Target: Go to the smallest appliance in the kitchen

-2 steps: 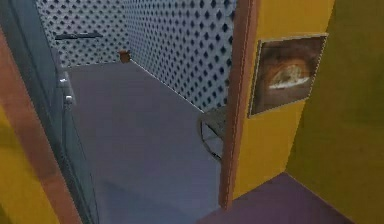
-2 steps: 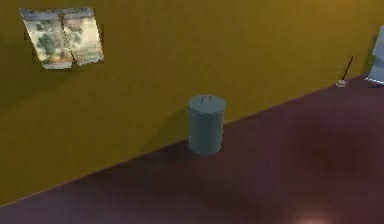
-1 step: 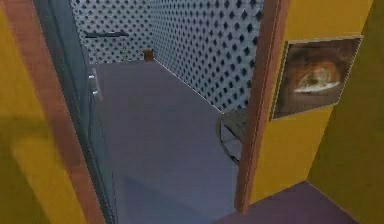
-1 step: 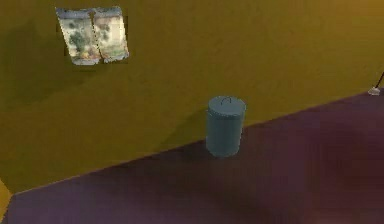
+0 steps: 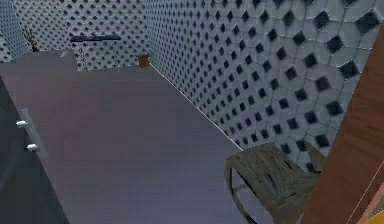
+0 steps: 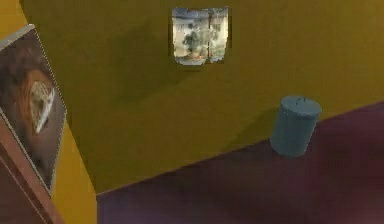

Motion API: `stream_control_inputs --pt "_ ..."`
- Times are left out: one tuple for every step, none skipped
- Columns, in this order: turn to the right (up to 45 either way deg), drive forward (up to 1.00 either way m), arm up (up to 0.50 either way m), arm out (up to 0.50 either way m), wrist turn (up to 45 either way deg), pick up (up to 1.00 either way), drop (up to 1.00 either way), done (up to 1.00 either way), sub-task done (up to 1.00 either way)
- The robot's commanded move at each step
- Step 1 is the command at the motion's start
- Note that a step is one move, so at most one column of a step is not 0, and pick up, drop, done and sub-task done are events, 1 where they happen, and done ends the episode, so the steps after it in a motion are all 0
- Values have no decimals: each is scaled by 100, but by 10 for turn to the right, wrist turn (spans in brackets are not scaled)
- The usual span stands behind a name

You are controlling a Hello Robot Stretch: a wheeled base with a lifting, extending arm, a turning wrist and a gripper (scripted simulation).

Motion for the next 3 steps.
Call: stream_control_inputs --pt "-210 0 0 0 0 0 0 0 0" --pt "0 100 0 0 0 0 0 0 0" --pt "-90 0 0 0 0 0 0 0 0"
